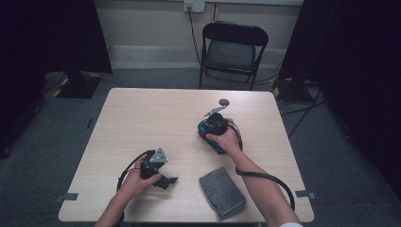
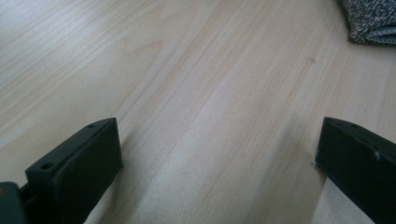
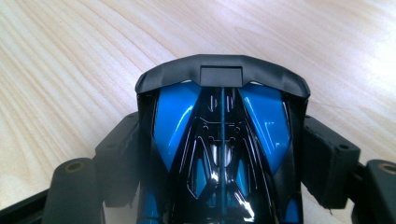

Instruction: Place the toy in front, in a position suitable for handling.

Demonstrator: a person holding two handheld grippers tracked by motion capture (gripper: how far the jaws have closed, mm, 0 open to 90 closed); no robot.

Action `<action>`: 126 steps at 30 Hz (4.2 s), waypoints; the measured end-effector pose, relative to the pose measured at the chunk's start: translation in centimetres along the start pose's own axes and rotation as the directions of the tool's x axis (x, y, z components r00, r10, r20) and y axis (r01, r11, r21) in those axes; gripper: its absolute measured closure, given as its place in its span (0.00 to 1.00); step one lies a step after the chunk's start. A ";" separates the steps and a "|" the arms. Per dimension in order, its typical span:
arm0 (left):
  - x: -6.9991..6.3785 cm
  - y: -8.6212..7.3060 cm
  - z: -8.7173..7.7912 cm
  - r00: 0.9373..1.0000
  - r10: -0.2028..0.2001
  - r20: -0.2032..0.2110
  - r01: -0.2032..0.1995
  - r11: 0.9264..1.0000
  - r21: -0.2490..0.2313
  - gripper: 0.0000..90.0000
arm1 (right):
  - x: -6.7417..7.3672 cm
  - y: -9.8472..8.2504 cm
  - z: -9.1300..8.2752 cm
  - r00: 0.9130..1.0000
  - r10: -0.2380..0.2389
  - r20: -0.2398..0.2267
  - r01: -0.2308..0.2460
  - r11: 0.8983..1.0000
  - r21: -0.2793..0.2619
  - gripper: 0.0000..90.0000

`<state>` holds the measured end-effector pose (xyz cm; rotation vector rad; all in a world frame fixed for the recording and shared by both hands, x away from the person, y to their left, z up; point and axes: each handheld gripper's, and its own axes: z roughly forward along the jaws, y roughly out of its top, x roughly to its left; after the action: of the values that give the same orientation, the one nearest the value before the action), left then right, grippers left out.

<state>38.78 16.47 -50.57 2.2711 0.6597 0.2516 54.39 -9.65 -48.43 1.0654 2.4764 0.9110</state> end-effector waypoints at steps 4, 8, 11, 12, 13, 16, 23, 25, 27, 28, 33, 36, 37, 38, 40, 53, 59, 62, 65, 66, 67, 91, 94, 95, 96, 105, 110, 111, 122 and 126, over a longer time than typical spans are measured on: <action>0.0 0.0 0.0 1.000 0.000 0.000 0.000 1.000 0.000 0.00 | -0.3 -0.1 0.3 1.000 0.021 -0.006 -0.021 1.000 0.000 0.28; 0.0 0.0 0.0 1.000 0.000 0.000 0.000 1.000 0.000 0.00 | -0.2 0.0 0.4 1.000 0.015 -0.001 -0.015 1.000 0.019 0.27; 0.0 0.0 0.0 1.000 0.004 0.000 -0.004 1.000 0.003 0.00 | -0.2 -0.1 0.5 1.000 0.007 0.000 -0.007 1.000 0.021 0.27; 0.0 0.0 0.0 1.000 0.004 -0.001 -0.004 1.000 0.003 0.00 | -0.2 -0.1 0.5 1.000 0.004 0.000 -0.004 1.000 0.023 0.27; 0.0 0.0 0.0 1.000 0.000 0.000 0.000 1.000 0.000 0.00 | -0.2 -0.2 0.5 1.000 -0.003 -0.004 0.003 1.000 0.021 0.25; 0.0 0.0 0.0 1.000 0.000 0.000 0.000 1.000 0.000 0.00 | -0.2 0.1 0.3 1.000 -0.019 0.000 0.019 1.000 0.011 0.24; 0.0 0.0 0.0 1.000 0.000 0.000 0.000 1.000 0.000 0.00 | -0.4 0.5 -1.1 1.000 -0.001 -0.010 0.000 1.000 -0.019 0.21; 0.0 0.0 0.0 1.000 0.000 0.000 0.000 1.000 0.000 0.00 | -0.5 0.2 -1.6 1.000 0.012 -0.015 -0.013 0.999 -0.031 0.19; 0.0 0.0 0.0 1.000 0.001 0.000 -0.001 1.000 0.000 0.00 | -0.5 -0.3 -2.2 0.999 0.024 -0.029 -0.025 0.999 -0.042 0.19; 0.0 0.0 0.0 1.000 0.000 0.000 0.000 1.000 0.000 0.00 | -0.5 -0.6 -2.7 0.999 0.032 -0.028 -0.034 0.998 -0.048 0.19; 0.0 0.0 0.0 1.000 0.004 0.000 -0.004 1.000 0.003 0.00 | -0.7 -1.9 -4.6 0.998 0.042 -0.037 -0.045 0.997 -0.070 0.18; 0.0 0.0 0.0 1.000 0.004 0.000 -0.004 1.000 0.003 0.00 | -0.8 -3.4 -6.1 0.999 0.042 -0.034 -0.045 0.996 -0.078 0.18; 0.0 0.0 0.0 1.000 0.004 0.000 -0.004 1.000 0.003 0.00 | -0.8 -3.4 -6.1 0.999 0.042 -0.034 -0.045 0.996 -0.078 0.18; 0.0 0.0 0.0 1.000 0.004 0.000 -0.004 1.000 0.002 0.00 | -1.0 -4.0 -6.5 0.999 0.045 -0.031 -0.047 0.995 -0.083 0.18; 0.0 0.0 0.0 1.000 0.003 0.001 -0.003 1.000 -0.001 0.00 | -1.1 -4.9 -7.1 0.998 0.048 -0.034 -0.051 0.995 -0.085 0.16; 0.0 0.0 0.0 1.000 0.003 0.001 -0.003 1.000 -0.001 0.00 | -1.1 -9.4 -7.2 0.996 0.075 -0.039 -0.079 0.993 -0.089 0.16; 0.0 0.0 0.0 1.000 0.004 0.001 -0.004 1.000 -0.001 0.00 | -0.6 -9.4 -6.0 0.995 0.088 -0.044 -0.092 0.992 -0.091 0.16; 0.0 0.0 0.0 1.000 0.003 0.000 -0.003 1.000 -0.001 0.00 | -0.3 -9.3 -5.7 0.996 0.078 -0.038 -0.081 0.992 -0.098 0.16; 0.0 0.0 0.0 1.000 0.003 -0.001 -0.003 1.000 -0.001 0.00 | 0.0 -9.2 -5.5 0.998 0.061 -0.013 -0.062 0.993 -0.100 0.16; 0.0 0.0 0.0 1.000 0.003 -0.001 -0.003 1.000 -0.001 0.00 | 0.2 -9.3 -5.4 0.999 0.042 0.004 -0.041 0.993 -0.109 0.17; 0.0 0.0 0.0 1.000 0.002 -0.001 -0.002 1.000 -0.001 0.00 | 0.2 -9.3 -5.4 0.999 0.042 0.004 -0.041 0.993 -0.109 0.17; -2.2 1.6 -0.1 0.999 0.025 0.033 -0.024 0.999 -0.047 0.31 | 0.8 -9.4 -5.5 0.997 0.064 0.038 -0.059 0.990 -0.124 0.26; -3.5 2.6 -0.2 0.997 0.037 0.071 -0.033 0.997 -0.064 0.32 | 0.8 -9.4 -5.5 0.997 0.064 0.038 -0.059 0.990 -0.124 0.26; -4.1 3.1 -0.2 0.995 0.046 0.088 -0.040 0.997 -0.068 0.32 | 0.8 -9.4 -5.5 0.997 0.064 0.038 -0.059 0.990 -0.125 0.26; -4.6 3.5 -0.2 0.993 0.052 0.101 -0.045 0.996 -0.073 0.33 | 0.8 -9.4 -5.5 0.997 0.064 0.038 -0.059 0.990 -0.125 0.26; -8.1 5.3 1.4 0.975 0.086 0.205 -0.065 0.992 -0.107 0.44 | 0.7 -9.4 -5.5 0.997 0.064 0.037 -0.059 0.990 -0.124 0.26; -9.0 5.7 2.5 0.974 0.090 0.210 -0.074 0.994 -0.082 0.49 | 0.7 -9.4 -5.5 0.997 0.064 0.037 -0.059 0.990 -0.124 0.26; -9.2 5.8 2.7 0.974 0.091 0.205 -0.078 0.994 -0.070 0.49 | 0.7 -9.4 -5.5 0.997 0.064 0.037 -0.059 0.990 -0.124 0.26; -9.4 5.9 3.9 0.979 0.084 0.188 -0.083 0.996 -0.012 0.70 | 0.7 -9.4 -5.5 0.997 0.064 0.035 -0.059 0.990 -0.125 0.26; -9.1 6.0 3.9 0.980 0.065 0.186 -0.068 0.998 0.012 0.81 | 0.7 -9.4 -5.5 0.997 0.064 0.034 -0.059 0.990 -0.125 0.26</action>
<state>34.80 5.72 -48.86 2.3026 0.4913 0.0644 46.08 -16.47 -50.45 1.1122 2.3341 1.0385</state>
